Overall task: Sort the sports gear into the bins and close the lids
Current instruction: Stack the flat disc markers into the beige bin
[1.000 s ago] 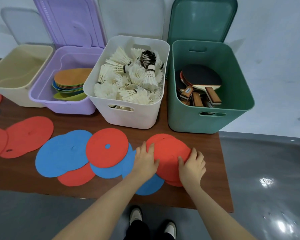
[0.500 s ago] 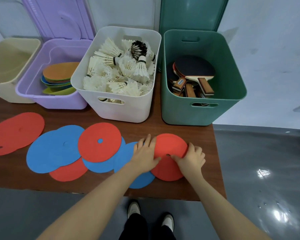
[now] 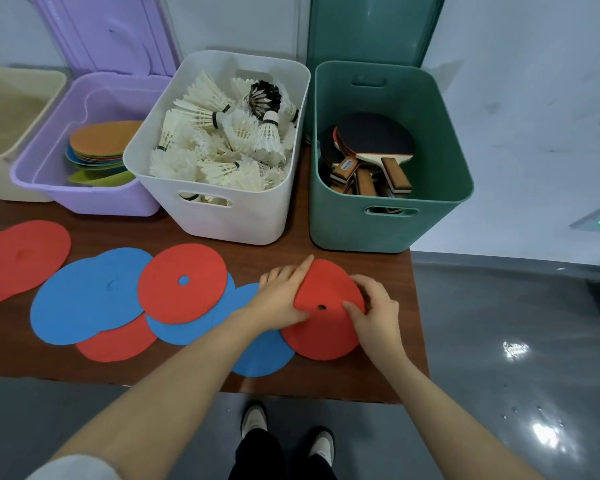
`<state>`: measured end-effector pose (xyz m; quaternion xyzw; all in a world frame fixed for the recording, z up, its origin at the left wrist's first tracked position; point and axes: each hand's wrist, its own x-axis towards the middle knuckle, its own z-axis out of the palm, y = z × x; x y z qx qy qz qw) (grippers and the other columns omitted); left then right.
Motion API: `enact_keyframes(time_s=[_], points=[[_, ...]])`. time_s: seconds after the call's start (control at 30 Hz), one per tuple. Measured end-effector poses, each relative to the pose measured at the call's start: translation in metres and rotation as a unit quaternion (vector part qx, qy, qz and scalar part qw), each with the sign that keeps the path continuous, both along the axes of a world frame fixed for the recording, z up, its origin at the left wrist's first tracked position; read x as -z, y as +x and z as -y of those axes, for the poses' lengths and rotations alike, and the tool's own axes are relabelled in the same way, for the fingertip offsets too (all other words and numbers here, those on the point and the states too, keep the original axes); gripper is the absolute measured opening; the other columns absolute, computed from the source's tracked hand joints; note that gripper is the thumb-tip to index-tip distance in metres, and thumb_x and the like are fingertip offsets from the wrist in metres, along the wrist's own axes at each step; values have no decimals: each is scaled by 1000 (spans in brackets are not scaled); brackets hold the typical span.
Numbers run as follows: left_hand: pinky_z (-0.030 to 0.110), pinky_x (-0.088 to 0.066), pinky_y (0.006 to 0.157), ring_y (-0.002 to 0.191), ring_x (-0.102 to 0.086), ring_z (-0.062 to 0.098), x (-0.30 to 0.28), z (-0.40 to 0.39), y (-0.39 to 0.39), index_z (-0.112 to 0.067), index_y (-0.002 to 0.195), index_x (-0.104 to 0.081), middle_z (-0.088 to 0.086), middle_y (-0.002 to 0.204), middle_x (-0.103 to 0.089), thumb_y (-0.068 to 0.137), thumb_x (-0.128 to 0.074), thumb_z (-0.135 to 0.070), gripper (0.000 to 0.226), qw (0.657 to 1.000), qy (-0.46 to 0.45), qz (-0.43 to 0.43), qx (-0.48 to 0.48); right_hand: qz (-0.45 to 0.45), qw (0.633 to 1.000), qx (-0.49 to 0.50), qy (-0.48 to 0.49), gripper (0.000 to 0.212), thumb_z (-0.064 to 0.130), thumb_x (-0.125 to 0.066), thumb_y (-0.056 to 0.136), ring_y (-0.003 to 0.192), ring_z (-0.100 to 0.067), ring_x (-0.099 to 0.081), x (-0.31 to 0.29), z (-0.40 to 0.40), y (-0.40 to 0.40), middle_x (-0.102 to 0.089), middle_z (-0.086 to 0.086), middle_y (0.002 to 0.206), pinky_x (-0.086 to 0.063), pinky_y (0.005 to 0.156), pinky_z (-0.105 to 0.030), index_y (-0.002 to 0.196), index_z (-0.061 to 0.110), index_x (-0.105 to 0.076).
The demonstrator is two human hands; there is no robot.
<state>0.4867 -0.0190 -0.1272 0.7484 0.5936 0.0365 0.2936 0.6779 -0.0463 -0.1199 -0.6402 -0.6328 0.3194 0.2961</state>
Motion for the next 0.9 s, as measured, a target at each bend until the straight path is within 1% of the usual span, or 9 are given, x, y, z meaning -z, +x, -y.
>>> enact_keyframes(time_s=[0.07,0.13,0.37,0.47,0.53,0.6,0.73,0.83,0.9], points=[[37,-20,105,125,-29,26,-4,-1,3,-35,147,9,6,135,-28,76,-69,-44,106,1000,11,14,-16,-23,1000,4,17,44,10,-66,82,105,-15,-53,-4,-3,3,-55,14,110,-38,99,-38,121,28,-56],[35,-24,101,119,-32,23,-9,1,6,-34,147,7,5,127,-28,76,-69,-43,105,998,47,20,-34,-17,999,6,37,47,11,-65,84,103,-18,-54,-9,-6,5,-57,8,110,-42,96,-43,127,27,-54],[33,-25,90,114,-34,22,-33,16,7,-29,148,-2,7,120,-33,83,-65,-36,91,974,210,41,-76,12,985,-32,168,46,8,-66,85,98,-16,-55,-36,-11,9,-61,-3,108,-48,86,-42,129,15,-55],[31,-25,86,106,-43,25,-44,21,5,-23,148,-15,10,113,-40,85,-64,-28,79,953,277,75,-92,2,976,-57,211,44,7,-64,86,94,-15,-55,-53,-12,9,-60,-3,101,-50,81,-42,128,14,-55],[33,-31,83,100,-45,24,-53,23,5,-16,146,-25,11,107,-44,84,-62,-27,73,939,318,82,-104,-12,972,-67,224,45,6,-63,86,92,-16,-56,-63,-14,8,-59,-2,100,-51,82,-40,129,14,-54],[35,-36,81,95,-45,22,-66,24,4,-13,145,-30,12,103,-46,82,-60,-28,71,928,345,89,-114,-23,969,-75,235,45,8,-62,87,92,-18,-57,-75,-17,6,-58,0,101,-51,83,-41,130,16,-54],[39,-45,77,87,-52,30,-98,20,-1,-15,143,-28,15,100,-46,85,-55,-29,65,911,387,93,-111,-36,957,-79,275,44,6,-63,86,95,-17,-56,-101,-28,-1,-59,-2,105,-49,85,-36,129,16,-55],[40,-49,77,88,-51,30,-123,14,-11,-14,143,-28,16,102,-44,83,-59,-22,68,897,416,85,-121,-51,949,-83,300,44,5,-63,86,97,-12,-54,-124,-37,-13,-59,-3,107,-46,86,-30,128,16,-56],[40,-49,79,89,-50,31,-139,12,-21,-12,143,-29,18,102,-44,84,-56,-25,66,892,428,71,-125,-57,941,-90,320,43,6,-63,85,97,-13,-54,-136,-43,-26,-60,-4,106,-46,86,-32,127,14,-57]])
